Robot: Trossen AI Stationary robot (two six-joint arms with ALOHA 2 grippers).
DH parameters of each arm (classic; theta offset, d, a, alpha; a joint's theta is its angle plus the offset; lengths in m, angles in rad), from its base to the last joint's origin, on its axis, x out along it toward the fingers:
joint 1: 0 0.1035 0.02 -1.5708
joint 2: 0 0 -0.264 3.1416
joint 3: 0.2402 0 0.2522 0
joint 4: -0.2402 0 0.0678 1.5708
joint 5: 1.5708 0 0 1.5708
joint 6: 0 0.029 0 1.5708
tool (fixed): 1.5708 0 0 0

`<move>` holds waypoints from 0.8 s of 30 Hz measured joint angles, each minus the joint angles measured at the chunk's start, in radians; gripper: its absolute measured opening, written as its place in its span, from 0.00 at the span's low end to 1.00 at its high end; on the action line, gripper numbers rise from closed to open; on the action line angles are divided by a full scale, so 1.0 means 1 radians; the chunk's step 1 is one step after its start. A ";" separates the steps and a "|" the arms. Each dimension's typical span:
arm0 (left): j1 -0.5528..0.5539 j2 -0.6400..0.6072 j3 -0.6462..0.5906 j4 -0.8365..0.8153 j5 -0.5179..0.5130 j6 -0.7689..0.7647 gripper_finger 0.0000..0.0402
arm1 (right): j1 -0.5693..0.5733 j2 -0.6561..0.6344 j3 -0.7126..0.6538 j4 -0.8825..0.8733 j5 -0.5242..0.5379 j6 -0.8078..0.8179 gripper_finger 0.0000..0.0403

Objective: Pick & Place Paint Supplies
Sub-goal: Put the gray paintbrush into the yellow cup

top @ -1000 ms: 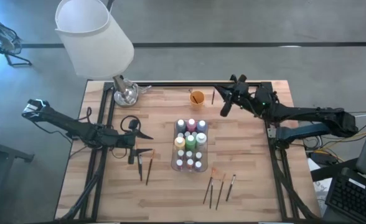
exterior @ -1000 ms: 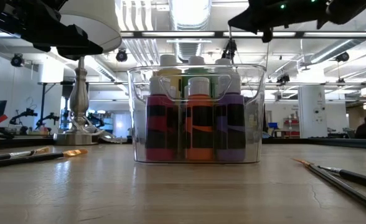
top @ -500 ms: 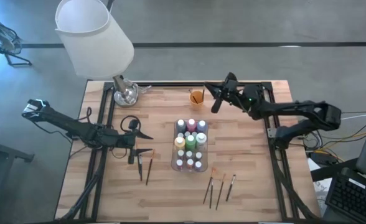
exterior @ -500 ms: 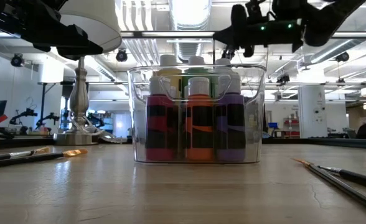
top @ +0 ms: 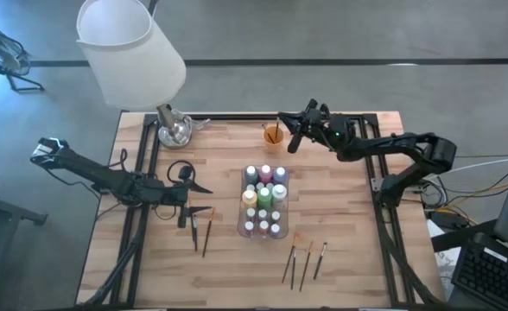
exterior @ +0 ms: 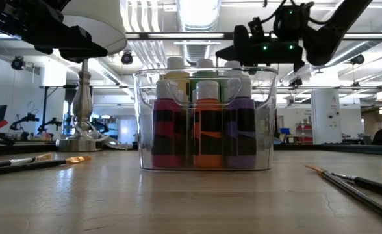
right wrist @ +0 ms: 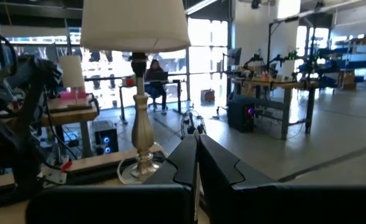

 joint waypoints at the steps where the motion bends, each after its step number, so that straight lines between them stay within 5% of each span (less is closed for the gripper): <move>1: 0.000 0.000 0.000 0.000 0.000 0.000 0.55 | 0.000 0.013 0.004 0.000 -0.003 0.003 0.02; 24: 0.000 0.000 0.000 0.000 0.000 0.000 0.55 | 0.000 0.209 0.042 -0.020 -0.002 0.032 0.02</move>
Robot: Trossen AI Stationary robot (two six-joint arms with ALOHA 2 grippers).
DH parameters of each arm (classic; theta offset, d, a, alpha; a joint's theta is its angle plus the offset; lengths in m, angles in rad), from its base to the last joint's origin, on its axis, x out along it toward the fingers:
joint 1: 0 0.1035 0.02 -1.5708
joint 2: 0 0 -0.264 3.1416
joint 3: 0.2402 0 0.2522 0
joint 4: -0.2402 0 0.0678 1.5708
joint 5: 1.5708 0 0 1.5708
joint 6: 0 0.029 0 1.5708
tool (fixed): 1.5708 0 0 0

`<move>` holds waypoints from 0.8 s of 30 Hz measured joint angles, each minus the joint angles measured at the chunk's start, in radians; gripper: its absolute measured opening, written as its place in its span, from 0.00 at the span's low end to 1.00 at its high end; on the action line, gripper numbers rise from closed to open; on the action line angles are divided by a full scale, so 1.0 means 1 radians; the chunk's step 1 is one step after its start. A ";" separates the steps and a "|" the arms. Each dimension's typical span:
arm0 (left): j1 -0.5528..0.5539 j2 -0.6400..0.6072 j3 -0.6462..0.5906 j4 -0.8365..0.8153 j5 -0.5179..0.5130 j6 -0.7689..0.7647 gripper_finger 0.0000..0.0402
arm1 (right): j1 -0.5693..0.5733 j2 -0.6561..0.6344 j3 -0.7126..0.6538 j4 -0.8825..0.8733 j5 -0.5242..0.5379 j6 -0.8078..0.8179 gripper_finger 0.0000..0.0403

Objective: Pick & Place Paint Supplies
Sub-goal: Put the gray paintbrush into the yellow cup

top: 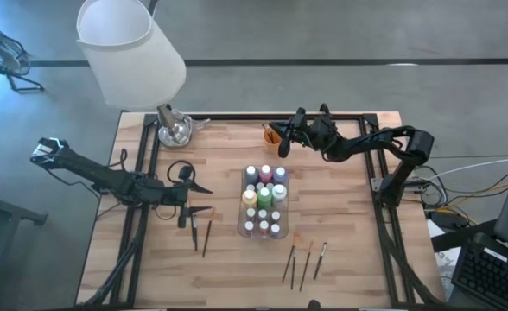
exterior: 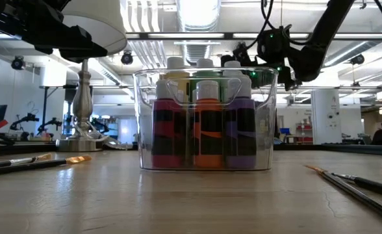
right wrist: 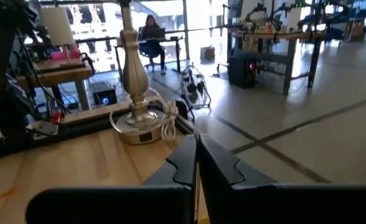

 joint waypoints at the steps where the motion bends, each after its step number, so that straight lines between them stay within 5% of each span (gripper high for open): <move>1: 0.000 0.000 0.000 0.000 0.000 0.000 0.55 | 0.000 0.001 0.000 -0.012 0.000 0.001 0.02; 24: 0.000 0.000 0.000 0.000 0.000 0.000 0.55 | -0.001 0.000 -0.002 -0.126 0.011 -0.008 0.02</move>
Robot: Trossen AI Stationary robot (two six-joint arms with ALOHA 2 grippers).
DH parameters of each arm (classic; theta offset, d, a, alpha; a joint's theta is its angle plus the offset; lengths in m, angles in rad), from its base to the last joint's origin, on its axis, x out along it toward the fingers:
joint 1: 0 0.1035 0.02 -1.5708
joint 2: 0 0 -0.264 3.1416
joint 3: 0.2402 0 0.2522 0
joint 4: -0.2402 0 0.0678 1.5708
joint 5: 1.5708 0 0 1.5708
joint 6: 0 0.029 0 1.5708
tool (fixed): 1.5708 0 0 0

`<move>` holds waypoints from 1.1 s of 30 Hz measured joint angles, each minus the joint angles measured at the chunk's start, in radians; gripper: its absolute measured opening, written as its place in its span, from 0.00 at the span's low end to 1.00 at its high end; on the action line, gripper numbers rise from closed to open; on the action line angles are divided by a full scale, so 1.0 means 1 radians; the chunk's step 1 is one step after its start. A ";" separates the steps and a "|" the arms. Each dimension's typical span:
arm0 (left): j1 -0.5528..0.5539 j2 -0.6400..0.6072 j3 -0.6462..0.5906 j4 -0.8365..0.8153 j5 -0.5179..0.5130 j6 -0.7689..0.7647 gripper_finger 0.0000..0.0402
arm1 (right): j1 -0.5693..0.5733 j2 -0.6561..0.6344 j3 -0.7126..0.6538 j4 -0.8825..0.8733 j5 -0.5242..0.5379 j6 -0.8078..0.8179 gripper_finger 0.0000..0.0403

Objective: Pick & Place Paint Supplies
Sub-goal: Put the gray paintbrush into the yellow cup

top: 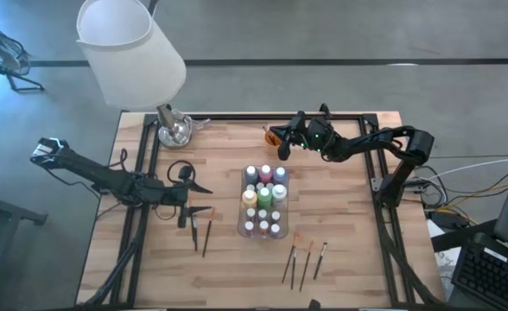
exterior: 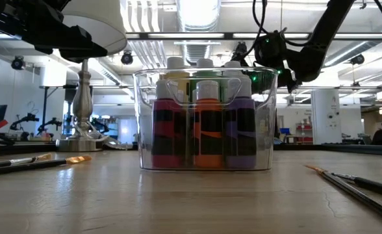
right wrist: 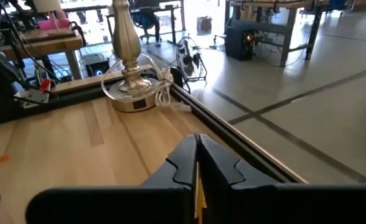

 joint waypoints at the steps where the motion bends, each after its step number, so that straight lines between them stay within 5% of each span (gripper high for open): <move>1: 0.000 0.000 0.000 0.000 0.000 0.000 0.55 | 0.000 0.000 0.000 -0.003 0.000 0.000 0.02; 11: 0.000 0.000 0.000 0.000 0.000 0.000 0.55 | -0.010 0.000 0.014 -0.102 0.000 0.004 0.04; 33: 0.000 0.000 0.000 0.000 0.000 0.000 0.55 | -0.028 -0.076 0.070 -0.185 -0.001 -0.027 0.39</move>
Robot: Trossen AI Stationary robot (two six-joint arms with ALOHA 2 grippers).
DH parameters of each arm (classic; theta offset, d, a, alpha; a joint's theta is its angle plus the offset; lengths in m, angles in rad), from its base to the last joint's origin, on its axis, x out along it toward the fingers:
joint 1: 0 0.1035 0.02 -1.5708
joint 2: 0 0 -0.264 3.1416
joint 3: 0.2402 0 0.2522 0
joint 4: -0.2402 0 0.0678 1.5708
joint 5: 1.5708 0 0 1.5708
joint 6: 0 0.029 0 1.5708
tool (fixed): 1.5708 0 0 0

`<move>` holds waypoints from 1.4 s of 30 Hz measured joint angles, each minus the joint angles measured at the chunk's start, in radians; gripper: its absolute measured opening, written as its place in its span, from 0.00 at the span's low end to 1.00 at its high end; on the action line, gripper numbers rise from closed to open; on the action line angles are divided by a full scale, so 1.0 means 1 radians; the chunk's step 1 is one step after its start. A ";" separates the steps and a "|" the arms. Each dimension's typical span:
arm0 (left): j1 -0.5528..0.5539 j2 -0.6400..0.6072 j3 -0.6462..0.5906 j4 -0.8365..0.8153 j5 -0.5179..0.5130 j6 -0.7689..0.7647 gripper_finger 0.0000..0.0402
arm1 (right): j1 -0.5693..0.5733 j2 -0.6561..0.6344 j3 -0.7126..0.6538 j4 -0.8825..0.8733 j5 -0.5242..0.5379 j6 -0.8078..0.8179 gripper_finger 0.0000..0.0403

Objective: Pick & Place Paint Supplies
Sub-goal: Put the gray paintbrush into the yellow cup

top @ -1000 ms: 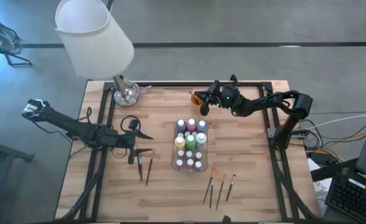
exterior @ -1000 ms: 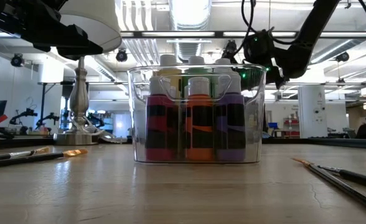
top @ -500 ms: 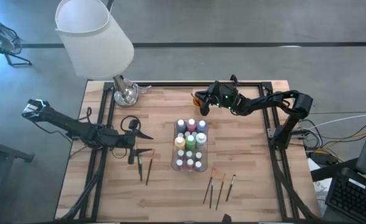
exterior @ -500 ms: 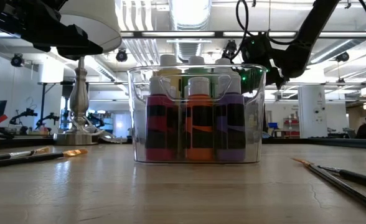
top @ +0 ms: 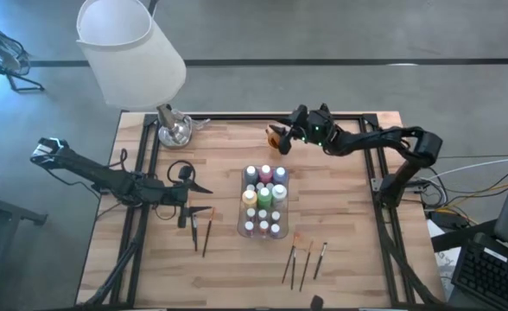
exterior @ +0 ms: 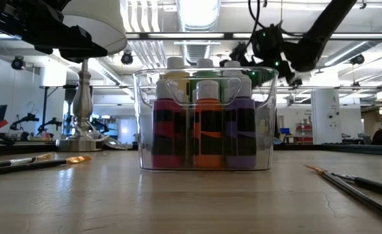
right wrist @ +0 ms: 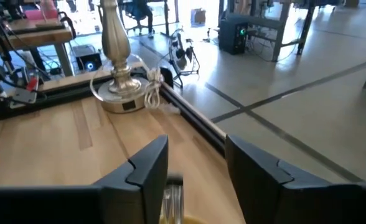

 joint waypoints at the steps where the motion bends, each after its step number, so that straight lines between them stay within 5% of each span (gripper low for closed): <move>1: 0.000 0.000 0.000 0.000 0.000 0.000 0.55 | -0.001 -0.019 0.010 -0.036 0.000 -0.003 0.40; 9: 0.000 0.000 0.000 0.000 0.000 0.000 0.55 | 0.003 -0.213 0.181 -0.527 -0.001 -0.066 0.43; 20: 0.000 0.000 0.000 0.000 0.000 0.000 0.55 | 0.070 -0.399 0.486 -1.152 0.006 -0.069 0.32; 26: 0.000 0.000 0.000 0.000 0.000 0.000 0.55 | 0.201 -0.444 0.609 -1.411 0.143 -0.009 0.26; 31: 0.000 0.000 0.000 0.000 0.000 0.000 0.55 | 0.339 -0.448 0.680 -1.630 0.236 0.123 0.22; 42: 0.000 0.000 0.000 0.000 0.000 0.000 0.55 | 0.621 -0.447 0.669 -2.015 0.212 0.636 0.15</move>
